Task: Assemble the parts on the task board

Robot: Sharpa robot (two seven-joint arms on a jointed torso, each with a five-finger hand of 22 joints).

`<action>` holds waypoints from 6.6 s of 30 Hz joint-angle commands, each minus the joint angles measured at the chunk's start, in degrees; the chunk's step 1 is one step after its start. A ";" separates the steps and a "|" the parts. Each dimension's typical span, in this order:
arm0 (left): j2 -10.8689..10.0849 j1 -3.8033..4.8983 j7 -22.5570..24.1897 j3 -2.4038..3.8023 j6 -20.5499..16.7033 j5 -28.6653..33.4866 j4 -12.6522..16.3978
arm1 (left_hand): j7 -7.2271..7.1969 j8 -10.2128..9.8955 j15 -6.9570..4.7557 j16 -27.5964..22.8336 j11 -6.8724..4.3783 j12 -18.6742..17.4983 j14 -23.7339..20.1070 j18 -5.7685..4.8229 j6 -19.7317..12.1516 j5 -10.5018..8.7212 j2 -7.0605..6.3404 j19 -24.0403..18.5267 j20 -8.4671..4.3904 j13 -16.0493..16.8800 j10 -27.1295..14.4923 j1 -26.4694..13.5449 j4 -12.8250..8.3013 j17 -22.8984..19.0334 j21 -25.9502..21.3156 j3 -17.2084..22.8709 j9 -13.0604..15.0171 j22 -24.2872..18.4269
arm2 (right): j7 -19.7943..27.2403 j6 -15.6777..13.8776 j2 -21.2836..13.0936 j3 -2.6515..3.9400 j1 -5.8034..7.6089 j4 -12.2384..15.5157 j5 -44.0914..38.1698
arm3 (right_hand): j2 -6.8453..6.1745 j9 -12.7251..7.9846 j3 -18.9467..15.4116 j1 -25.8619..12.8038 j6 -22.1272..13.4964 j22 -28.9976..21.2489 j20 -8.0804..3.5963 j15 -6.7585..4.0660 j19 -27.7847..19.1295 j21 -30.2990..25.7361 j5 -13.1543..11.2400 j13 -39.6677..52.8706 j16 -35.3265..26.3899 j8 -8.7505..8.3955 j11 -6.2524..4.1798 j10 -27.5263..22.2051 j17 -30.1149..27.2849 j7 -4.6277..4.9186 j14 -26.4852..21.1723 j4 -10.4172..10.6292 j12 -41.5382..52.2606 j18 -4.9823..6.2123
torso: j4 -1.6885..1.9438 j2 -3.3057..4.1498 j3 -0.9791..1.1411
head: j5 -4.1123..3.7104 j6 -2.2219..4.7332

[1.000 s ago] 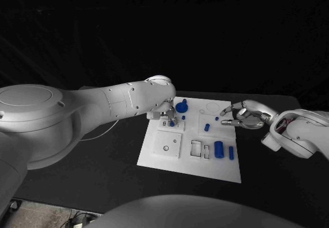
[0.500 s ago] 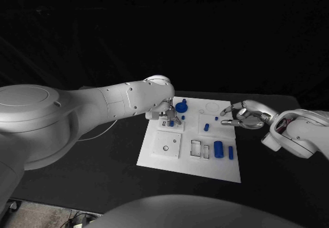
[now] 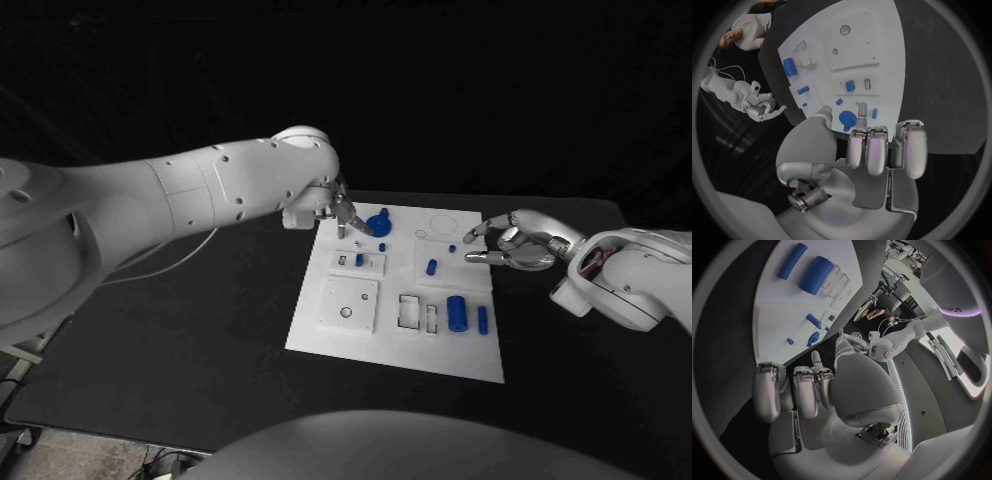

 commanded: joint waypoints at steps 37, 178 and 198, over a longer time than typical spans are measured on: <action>17.75 -5.28 8.97 0.60 2.06 -10.37 -33.15 | -1.71 4.64 -1.11 0.14 -1.45 0.18 6.13 -0.59 2.69 11.73 2.78 3.94 -0.99 14.97 6.16 8.03 -0.91 15.09 0.73 -1.40 7.22 13.29 | 0.95 0.40 1.06 0.01 0.29 1.15 0.22 | 0.61 -0.10 -0.53 -0.18 0.54 11.86 0.05 0.49 -0.36 -0.12 0.23 14.98 0.20 -0.21 0.43 5.97 15.10 -0.08 5.97 0.00 -0.07 0.71 | -0.56 0.90 -0.42 | 0.43 0.00; 3.91 -1.46 -1.68 -0.43 4.32 -3.88 -6.49 | -2.72 3.35 -1.81 0.14 -2.35 0.18 6.13 0.24 2.40 15.14 -2.27 1.63 -1.63 14.97 6.16 14.88 -5.42 15.09 -2.32 23.21 22.15 12.13 | 0.16 1.33 0.39 -0.02 -0.29 0.05 0.84 | 0.92 -0.33 -0.67 -0.07 0.74 11.68 0.07 0.49 -0.80 -0.63 0.43 14.98 0.20 -0.25 0.41 5.97 15.10 -0.09 5.97 -0.11 -0.07 0.85 | -0.36 0.20 -0.21 | 1.02 0.00; 2.64 -4.00 -1.31 -2.73 0.31 -5.12 -3.42 | -2.63 3.10 -1.76 0.14 -2.28 0.18 6.13 0.38 2.37 15.50 -2.06 1.27 -1.60 14.97 6.16 13.72 -5.12 15.09 -2.83 23.42 22.30 11.87 | 0.29 1.39 0.22 -0.02 -0.81 0.02 1.00 | 0.92 -0.41 -0.70 0.06 0.68 11.65 0.08 0.50 -0.89 -0.73 0.45 14.98 0.20 -0.31 0.42 5.97 15.10 -0.07 5.97 -0.24 -0.07 0.87 | -0.33 0.28 -0.17 | 1.04 0.00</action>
